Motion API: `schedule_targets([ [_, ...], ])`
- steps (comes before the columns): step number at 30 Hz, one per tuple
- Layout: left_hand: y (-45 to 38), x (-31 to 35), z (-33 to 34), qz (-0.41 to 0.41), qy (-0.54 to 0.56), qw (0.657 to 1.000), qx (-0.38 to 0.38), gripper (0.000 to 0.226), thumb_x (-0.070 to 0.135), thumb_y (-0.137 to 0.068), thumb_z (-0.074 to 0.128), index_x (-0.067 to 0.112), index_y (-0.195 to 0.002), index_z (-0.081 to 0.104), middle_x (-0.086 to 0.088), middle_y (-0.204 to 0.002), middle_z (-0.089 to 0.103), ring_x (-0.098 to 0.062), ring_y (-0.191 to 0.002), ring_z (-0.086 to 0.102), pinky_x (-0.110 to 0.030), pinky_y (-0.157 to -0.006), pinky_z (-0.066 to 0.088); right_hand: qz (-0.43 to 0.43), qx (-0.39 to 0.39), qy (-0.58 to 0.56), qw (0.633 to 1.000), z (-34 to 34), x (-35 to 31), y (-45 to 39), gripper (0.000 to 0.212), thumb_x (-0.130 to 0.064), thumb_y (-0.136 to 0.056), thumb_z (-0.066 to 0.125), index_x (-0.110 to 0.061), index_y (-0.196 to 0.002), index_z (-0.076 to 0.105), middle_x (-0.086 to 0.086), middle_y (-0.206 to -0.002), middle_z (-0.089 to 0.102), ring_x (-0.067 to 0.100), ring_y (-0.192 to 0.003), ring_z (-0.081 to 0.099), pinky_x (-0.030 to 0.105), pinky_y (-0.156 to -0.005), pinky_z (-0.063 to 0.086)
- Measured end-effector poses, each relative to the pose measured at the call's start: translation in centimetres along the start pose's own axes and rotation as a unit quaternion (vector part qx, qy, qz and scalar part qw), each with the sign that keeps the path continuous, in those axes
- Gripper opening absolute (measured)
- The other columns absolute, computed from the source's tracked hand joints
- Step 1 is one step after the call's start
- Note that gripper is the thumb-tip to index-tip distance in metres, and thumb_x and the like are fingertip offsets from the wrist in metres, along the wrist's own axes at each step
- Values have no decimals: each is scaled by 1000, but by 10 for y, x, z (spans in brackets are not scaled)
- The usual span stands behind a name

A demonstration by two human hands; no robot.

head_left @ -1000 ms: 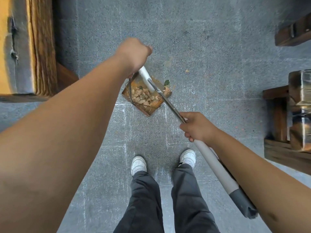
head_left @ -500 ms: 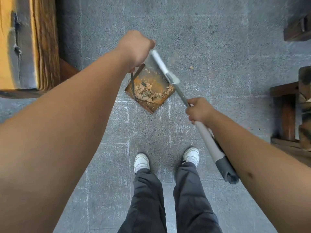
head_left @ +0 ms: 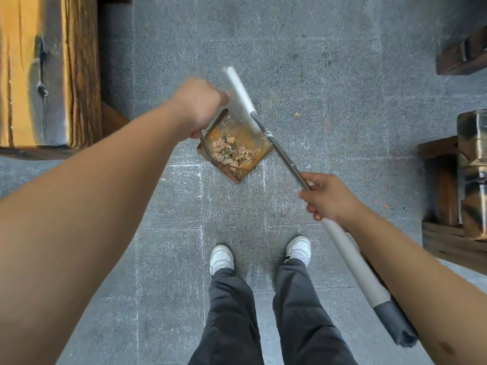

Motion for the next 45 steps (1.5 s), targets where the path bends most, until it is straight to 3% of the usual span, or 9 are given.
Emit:
schedule_targets([
  [12, 36, -52, -36, 8, 121, 991, -56, 43, 35, -86, 59, 25, -58, 29, 2, -46, 24, -13, -44, 18, -25, -46, 16, -8, 127, 275, 953, -62, -36, -48, 34, -4, -84, 58, -10, -117, 62, 17, -80, 65, 33, -61, 64, 37, -51, 55],
  [18, 23, -62, -34, 4, 89, 995, -46, 44, 40, -80, 61, 25, -54, 29, 2, -44, 27, -14, -41, 21, -23, -42, 20, 39, 128, 416, 899, -40, -38, -74, 22, -8, -88, 53, -4, -109, 56, 7, -75, 51, 18, -58, 49, 26, -42, 34],
  [20, 21, -62, -23, 4, 53, 998, -44, 38, 40, -84, 59, 17, -56, 47, -2, -47, 29, -16, -42, 24, -25, -43, 24, 62, 107, 414, 902, -25, -32, -78, 25, -7, -89, 54, -2, -113, 55, 9, -83, 55, 20, -62, 54, 29, -45, 42],
  [21, 19, -60, -17, 8, 41, 998, -41, 43, 39, -86, 58, 0, -87, 41, -4, -48, 29, -17, -41, 25, -25, -42, 25, 69, 97, 406, 906, -17, -28, -78, 27, -7, -89, 55, -1, -115, 55, 11, -87, 57, 22, -65, 57, 30, -48, 46],
  [22, 19, -58, -13, 13, 28, 999, -38, 41, 39, -86, 57, 12, -58, 46, -4, -48, 29, -18, -40, 26, -25, -42, 26, 72, 89, 395, 911, -8, -24, -78, 29, -6, -89, 56, 0, -116, 54, 12, -90, 57, 23, -67, 58, 30, -49, 48],
  [23, 19, -52, -10, 22, 23, 999, -34, 42, 39, -86, 57, 24, -57, 31, -4, -49, 29, -18, -39, 27, -25, -42, 27, 74, 82, 385, 916, 0, -20, -77, 30, -6, -88, 56, 1, -117, 53, 13, -91, 58, 24, -67, 59, 29, -46, 46],
  [34, 22, -37, -10, 31, -3, 999, -22, 38, 41, -87, 57, 21, -60, 38, -5, -51, 30, -19, -40, 30, -26, -42, 30, 32, -78, 279, 957, 81, -16, -2, 47, -3, -83, 57, -7, -130, 53, 13, -89, 62, 21, -60, 60, 22, -41, 42],
  [40, 19, -37, -11, 17, -2, 999, -29, 48, 36, -89, 56, -10, -101, 49, -3, -50, 33, -20, -38, 31, -26, -40, 32, 46, -52, 157, 985, 53, -19, 35, 56, 1, -81, 59, -18, -134, 53, 9, -74, 57, 14, -36, 51, 18, -34, 40],
  [45, 15, -33, -11, 25, -21, 999, -39, 38, 28, -93, 51, -5, -112, 50, -5, -58, 38, -24, -44, 36, -30, -42, 31, 3, 14, 268, 963, 31, -53, 1, 46, -4, -86, 60, -11, -131, 53, 10, -81, 60, 19, -53, 61, 19, -34, 42],
])
Point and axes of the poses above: each hand's wrist, its own y-axis away from the middle knuckle, its own z-axis out of the palm, x = y × z, the point moved 3 cm from there along -y, towards the middle knuckle
